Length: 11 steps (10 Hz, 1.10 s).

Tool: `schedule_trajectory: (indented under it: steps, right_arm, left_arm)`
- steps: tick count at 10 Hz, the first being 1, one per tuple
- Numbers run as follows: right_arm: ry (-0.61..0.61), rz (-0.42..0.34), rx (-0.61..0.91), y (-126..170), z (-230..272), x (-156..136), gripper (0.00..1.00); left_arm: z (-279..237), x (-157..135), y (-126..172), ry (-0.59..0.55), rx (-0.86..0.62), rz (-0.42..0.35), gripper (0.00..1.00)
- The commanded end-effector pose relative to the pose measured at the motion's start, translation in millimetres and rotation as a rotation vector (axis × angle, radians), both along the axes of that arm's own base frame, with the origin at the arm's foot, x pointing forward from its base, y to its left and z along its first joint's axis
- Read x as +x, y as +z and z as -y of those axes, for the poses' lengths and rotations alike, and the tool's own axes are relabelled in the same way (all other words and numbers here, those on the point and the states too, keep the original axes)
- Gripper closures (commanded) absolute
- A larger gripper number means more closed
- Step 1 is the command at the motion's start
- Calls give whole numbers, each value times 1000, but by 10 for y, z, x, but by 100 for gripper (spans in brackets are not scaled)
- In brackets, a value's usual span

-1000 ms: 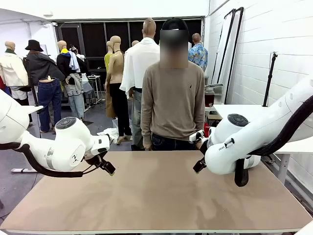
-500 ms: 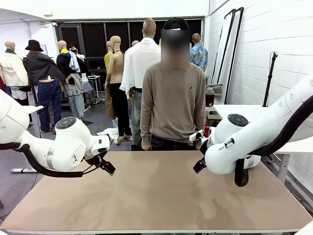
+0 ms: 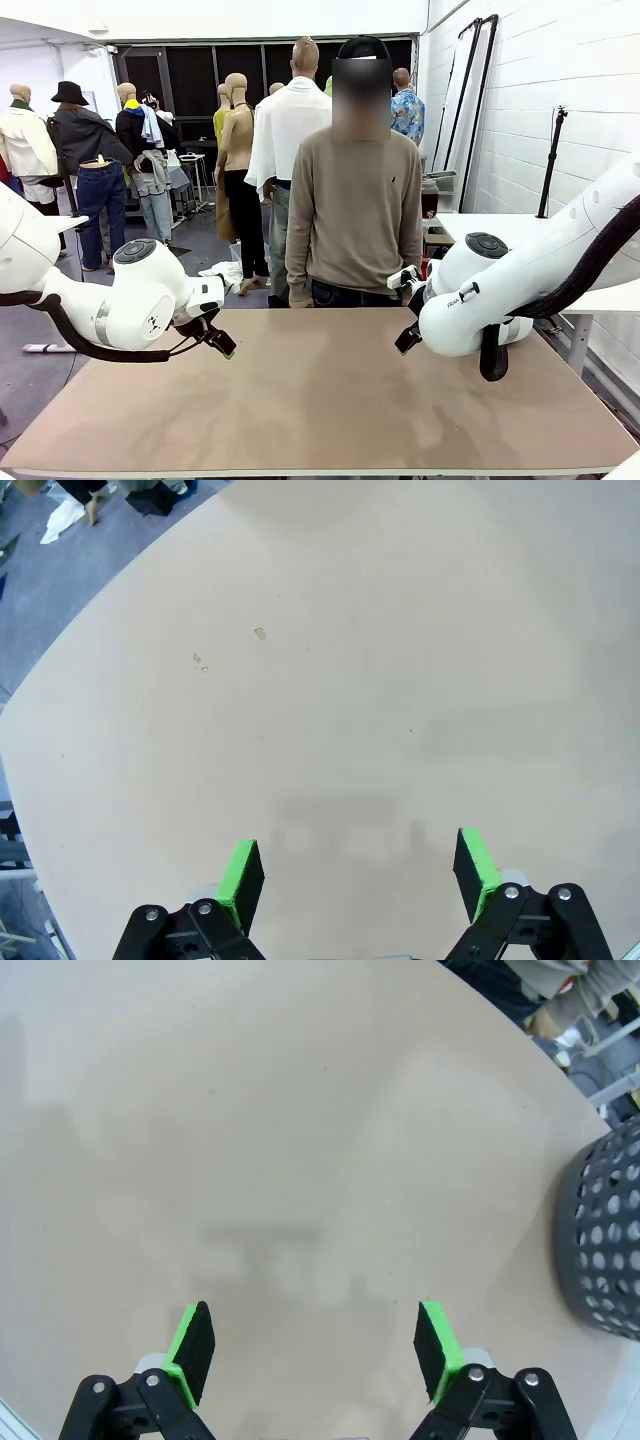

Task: Fold the training pants.
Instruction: Grab both ends of the Training pants handed by a person.

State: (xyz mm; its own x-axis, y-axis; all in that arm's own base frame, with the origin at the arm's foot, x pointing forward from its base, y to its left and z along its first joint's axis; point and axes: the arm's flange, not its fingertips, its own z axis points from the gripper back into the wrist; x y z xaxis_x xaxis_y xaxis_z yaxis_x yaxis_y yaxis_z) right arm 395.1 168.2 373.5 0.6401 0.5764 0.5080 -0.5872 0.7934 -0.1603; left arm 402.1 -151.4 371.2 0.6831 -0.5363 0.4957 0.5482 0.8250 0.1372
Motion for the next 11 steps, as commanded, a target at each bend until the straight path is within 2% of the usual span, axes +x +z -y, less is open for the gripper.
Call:
schedule_trajectory:
  steps: [1, 4, 6, 11]
  right_arm:
    - [0, 0, 1, 0, 1, 0, 0]
    - [-3, -8, 9, 56, 24, -30, 0]
    - [4, -25, 28, 260, 87, -66, 0]
    - [59, -54, 37, 753, 148, -193, 0]
  left_arm:
    - [-9, 4, 0, 2, -1, 0, 0]
    - [-33, 8, 47, -9, 4, 9, 0]
    - [-66, -24, 208, -11, -8, 33, 0]
    - [-7, -250, 747, 11, 35, -9, 0]
